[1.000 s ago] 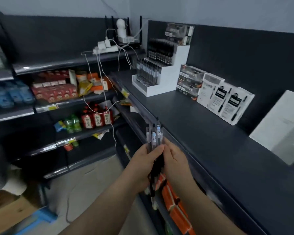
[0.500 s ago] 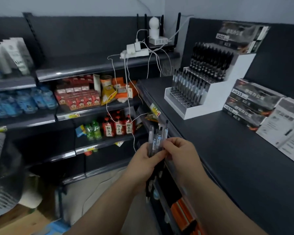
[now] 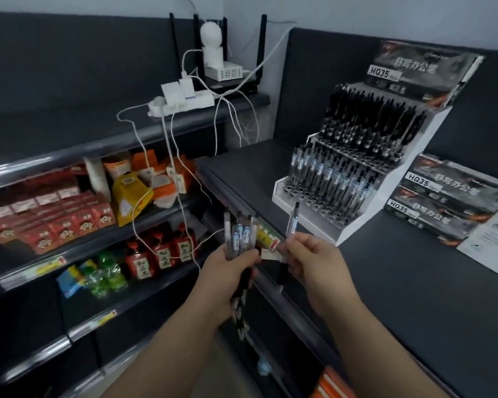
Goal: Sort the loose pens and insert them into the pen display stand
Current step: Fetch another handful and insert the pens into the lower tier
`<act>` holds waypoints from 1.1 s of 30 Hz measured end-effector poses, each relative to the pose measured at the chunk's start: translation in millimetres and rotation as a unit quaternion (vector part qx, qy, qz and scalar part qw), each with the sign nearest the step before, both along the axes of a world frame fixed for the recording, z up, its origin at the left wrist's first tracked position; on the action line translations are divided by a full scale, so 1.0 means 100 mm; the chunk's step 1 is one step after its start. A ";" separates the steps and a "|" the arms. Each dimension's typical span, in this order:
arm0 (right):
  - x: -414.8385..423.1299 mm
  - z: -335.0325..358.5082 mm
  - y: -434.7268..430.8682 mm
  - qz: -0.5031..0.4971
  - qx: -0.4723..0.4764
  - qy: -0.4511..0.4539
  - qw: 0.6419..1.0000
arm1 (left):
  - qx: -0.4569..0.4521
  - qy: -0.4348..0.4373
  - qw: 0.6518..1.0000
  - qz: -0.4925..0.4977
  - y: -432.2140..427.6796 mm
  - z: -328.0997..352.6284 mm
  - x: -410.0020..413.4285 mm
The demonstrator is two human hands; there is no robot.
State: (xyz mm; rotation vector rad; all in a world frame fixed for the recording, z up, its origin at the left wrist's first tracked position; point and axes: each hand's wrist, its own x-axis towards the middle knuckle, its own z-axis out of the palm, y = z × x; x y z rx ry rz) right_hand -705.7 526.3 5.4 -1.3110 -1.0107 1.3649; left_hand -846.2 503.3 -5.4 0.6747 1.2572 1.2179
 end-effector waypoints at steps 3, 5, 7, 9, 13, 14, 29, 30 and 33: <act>0.06 0.07 0.16 -0.034 0.011 0.009 0.999 | -0.006 -0.025 1.000 -0.009 0.27 0.02 -0.02; 0.13 0.09 0.33 -0.052 0.039 -0.001 0.998 | 0.000 -0.027 0.999 -0.019 0.48 0.02 -0.01; 0.21 0.12 0.51 -0.066 0.066 -0.012 0.996 | 0.002 -0.029 0.999 -0.014 0.67 0.04 0.01; 0.29 0.16 0.69 -0.085 0.080 -0.023 0.993 | -0.008 -0.026 1.000 -0.013 0.84 0.09 0.04; 0.33 0.26 1.00 -0.125 0.120 -0.066 0.983 | -0.007 -0.023 1.000 0.007 1.13 0.12 0.04; 0.33 0.27 1.06 -0.132 0.136 -0.087 0.978 | -0.004 -0.026 1.000 0.011 1.20 0.10 0.04; 0.01 0.21 1.48 -0.235 0.128 -0.374 0.888 | 0.014 -0.021 0.992 -0.127 2.08 0.17 -0.18; -0.02 0.19 1.50 -0.240 0.117 -0.387 0.883 | 0.016 -0.024 0.991 -0.133 2.12 0.16 -0.19; -0.15 0.12 1.53 -0.243 0.086 -0.423 0.869 | 0.016 -0.032 0.988 -0.153 2.17 0.13 -0.26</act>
